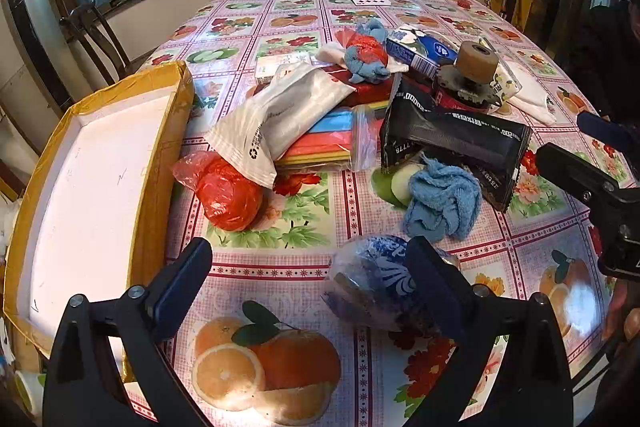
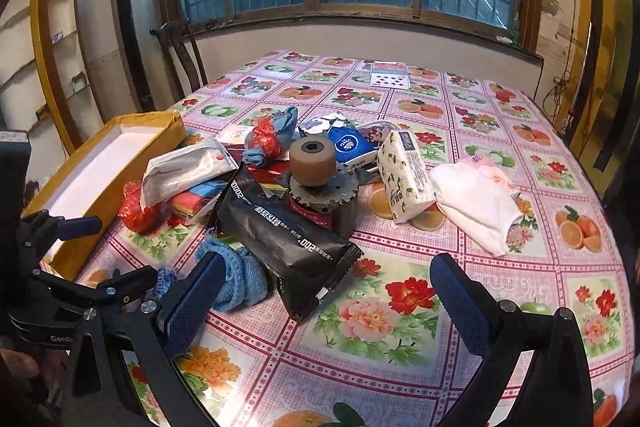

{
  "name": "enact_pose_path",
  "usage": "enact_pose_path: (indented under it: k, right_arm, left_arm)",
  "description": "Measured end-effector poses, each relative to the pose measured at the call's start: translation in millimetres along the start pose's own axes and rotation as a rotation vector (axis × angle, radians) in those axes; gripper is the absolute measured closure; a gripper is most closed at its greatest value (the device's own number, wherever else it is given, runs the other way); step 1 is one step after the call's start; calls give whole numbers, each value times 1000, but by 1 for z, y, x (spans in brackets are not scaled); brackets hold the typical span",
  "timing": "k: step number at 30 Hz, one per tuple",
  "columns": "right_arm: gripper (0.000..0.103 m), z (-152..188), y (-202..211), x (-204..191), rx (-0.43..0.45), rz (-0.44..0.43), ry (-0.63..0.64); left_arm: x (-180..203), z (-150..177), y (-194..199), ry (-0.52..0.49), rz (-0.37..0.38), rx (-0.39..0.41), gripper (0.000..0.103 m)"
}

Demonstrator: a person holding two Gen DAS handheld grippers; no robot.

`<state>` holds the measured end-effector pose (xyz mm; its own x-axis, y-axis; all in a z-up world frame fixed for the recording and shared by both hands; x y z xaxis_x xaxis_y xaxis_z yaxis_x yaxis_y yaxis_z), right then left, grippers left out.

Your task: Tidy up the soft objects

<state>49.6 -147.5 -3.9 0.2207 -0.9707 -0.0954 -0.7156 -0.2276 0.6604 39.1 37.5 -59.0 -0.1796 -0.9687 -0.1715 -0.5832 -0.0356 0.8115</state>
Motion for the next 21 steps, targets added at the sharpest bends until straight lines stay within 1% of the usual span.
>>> enact_pose_path:
  k: [3,7,8,9,10,11,13,15,17,18,21]
  right_arm:
    - [0,-3,-3,-1,-12,-26,44]
    - [0,0,-17,-2,-75,-71,73]
    - [0,1,-21,-1,-88,-70,82]
    - [0,2,-22,-1,-96,-67,86]
    - [0,3,-23,-1,-98,-65,85]
    - [0,3,-23,0,-97,-71,78]
    - [0,2,-22,1,-90,-78,72]
    - [0,0,-19,2,-73,-69,81]
    - [0,-1,-17,2,-65,-73,85]
    - [0,-1,-18,2,-69,-73,86]
    - [0,-1,-20,1,-81,-73,96]
  left_arm:
    - [4,3,-2,7,18,-15,5]
    - [8,3,-1,8,23,-33,5]
    - [7,3,3,24,35,-33,5]
    - [7,3,8,41,61,-16,5]
    - [6,3,14,53,77,2,5]
    - [5,2,16,54,74,5,5]
    - [8,-1,15,30,64,0,5]
    - [12,-1,9,5,46,-23,5]
    - [19,1,3,-7,69,-47,5]
    - [22,1,2,-10,74,-46,5]
    - [27,1,0,-22,61,-46,5]
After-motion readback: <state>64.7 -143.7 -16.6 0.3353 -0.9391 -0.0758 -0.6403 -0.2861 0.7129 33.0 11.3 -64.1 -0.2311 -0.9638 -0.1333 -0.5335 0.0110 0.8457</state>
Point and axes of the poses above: each gripper's, at about its wrist camera, not at the fingertips, and y roughly against the way its jaws point, x to its right, z to its underside, the point moved 6 cm from there along -y, roughly the way its jaws point, and after that the axes turned 10 degrees about -y, right-handed, at the moved point
